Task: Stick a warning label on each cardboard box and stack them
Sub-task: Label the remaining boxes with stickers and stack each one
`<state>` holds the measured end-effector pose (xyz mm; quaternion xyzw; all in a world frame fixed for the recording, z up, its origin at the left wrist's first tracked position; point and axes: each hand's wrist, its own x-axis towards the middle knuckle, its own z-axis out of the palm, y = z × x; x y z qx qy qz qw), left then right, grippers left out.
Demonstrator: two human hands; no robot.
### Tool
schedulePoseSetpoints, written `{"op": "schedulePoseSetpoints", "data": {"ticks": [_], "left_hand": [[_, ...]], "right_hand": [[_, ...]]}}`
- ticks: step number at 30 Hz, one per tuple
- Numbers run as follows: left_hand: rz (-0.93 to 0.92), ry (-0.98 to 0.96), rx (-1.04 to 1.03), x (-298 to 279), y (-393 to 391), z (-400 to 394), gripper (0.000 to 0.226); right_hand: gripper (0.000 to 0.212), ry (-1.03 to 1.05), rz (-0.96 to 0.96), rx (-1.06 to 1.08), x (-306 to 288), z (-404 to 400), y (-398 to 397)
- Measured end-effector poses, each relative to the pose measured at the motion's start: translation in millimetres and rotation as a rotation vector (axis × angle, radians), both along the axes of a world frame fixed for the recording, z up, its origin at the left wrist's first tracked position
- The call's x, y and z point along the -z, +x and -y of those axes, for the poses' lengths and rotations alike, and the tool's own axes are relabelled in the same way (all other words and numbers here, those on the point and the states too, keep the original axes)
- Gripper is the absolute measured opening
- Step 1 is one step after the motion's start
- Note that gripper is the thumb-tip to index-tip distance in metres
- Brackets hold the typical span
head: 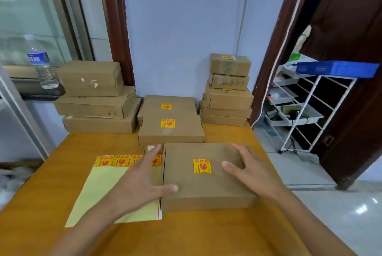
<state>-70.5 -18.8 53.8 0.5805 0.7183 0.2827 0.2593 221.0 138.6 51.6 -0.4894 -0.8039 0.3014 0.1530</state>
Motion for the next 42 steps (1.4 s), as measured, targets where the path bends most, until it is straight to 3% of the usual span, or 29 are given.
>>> {"op": "schedulePoseSetpoints", "data": {"ticks": [5, 11, 17, 21, 24, 27, 33, 38, 42], "left_hand": [[0.019, 0.006, 0.03, 2.8, 12.8, 6.7, 0.126], [-0.106, 0.031, 0.101, -2.4, 15.9, 28.0, 0.122], [0.042, 0.216, 0.02, -43.4, -3.8, 29.2, 0.108], [-0.088, 0.274, -0.007, -92.5, -35.5, 0.6, 0.103], [-0.112, 0.315, -0.035, -124.6, -67.6, -30.3, 0.079], [-0.182, 0.296, -0.105, -139.8, -104.2, -70.9, 0.059], [-0.307, 0.253, -0.117, -122.6, -137.6, -151.9, 0.046], [-0.403, 0.14, -0.047, -78.5, -169.6, -189.1, 0.034], [-0.527, 0.143, -0.016, -48.3, -172.0, -193.0, 0.033]], "right_hand": [[0.114, -0.146, -0.044, -0.144, 10.5, 32.9, 16.5], [0.117, -0.091, -0.047, -0.242, 12.7, 55.2, 29.5], [0.087, 0.088, -0.233, -0.182, -31.5, 56.7, 18.6], [0.075, 0.198, -0.315, -0.183, -63.9, 25.9, -22.2], [0.066, 0.276, -0.361, -0.164, -83.1, -11.3, -64.5], [0.054, 0.367, -0.299, -0.181, -91.4, -51.3, -115.7], [0.043, 0.501, -0.102, -0.215, -85.2, -136.3, -183.6], [0.045, 0.621, 0.096, -0.188, -71.4, -151.9, -206.3], [0.039, 0.584, 0.105, -0.203, -39.1, -151.5, -202.6]]}}
